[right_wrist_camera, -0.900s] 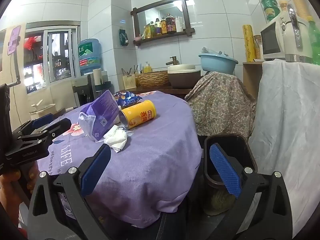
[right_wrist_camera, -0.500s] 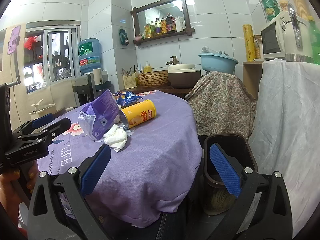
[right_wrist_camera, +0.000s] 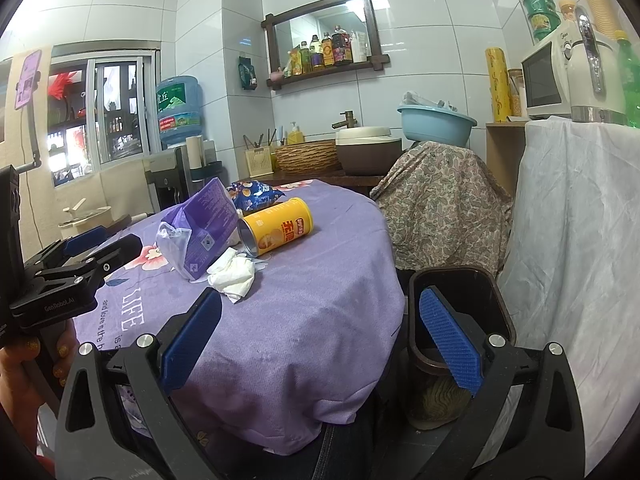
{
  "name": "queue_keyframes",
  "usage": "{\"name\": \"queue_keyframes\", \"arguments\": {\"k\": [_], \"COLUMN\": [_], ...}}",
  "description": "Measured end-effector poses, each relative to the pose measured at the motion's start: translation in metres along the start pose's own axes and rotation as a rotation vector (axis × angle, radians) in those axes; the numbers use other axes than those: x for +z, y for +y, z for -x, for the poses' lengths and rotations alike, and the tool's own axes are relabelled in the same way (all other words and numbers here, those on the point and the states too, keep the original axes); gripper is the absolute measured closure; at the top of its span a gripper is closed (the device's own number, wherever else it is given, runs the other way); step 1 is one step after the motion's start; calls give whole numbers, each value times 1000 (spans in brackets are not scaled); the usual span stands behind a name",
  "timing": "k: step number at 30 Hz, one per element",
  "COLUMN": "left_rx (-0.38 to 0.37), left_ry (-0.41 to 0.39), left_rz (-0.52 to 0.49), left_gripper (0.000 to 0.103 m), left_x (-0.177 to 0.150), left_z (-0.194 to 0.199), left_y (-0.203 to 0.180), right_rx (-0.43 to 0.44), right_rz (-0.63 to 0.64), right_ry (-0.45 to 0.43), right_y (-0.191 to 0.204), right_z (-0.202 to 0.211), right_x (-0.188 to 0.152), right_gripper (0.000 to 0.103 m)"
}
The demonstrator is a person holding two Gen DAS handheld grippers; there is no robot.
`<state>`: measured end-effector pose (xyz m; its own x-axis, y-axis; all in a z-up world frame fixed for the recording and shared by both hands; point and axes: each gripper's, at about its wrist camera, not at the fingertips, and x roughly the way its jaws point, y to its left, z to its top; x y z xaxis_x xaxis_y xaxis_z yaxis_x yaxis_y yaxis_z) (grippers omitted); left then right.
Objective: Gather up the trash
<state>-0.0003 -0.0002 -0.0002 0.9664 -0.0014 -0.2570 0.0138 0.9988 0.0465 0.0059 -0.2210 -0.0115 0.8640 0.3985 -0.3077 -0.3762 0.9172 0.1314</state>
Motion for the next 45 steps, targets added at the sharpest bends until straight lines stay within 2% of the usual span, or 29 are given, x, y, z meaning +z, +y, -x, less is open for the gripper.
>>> {"name": "queue_keyframes", "arguments": {"k": [28,35,36,38,40,43,45], "left_rx": [4,-21,-29,-31,-25,-13,-3], "left_ry": [0,58,114,151,170,154,189], "left_rz": [-4,26,38,47,48,40,36], "left_gripper": [5,5,5,5,5,5,5], "left_x": [-2,-11,-11,-11,-12,-17,-20], "left_z": [2,-13,-14,-16,-18,-22,-29], "left_y": [6,22,23,26,31,37,44], "right_rx": [4,4,4,5,10,41,73], "right_rz": [2,1,2,3,6,-3,-11], "right_ry": [7,13,14,21,41,90,147], "right_y": [1,1,1,1,1,1,3], "right_z": [-2,-4,-4,-6,-12,-27,-43], "right_x": [-2,-4,-3,-5,-6,-11,-15], "right_gripper": [5,5,5,5,5,5,5]}}
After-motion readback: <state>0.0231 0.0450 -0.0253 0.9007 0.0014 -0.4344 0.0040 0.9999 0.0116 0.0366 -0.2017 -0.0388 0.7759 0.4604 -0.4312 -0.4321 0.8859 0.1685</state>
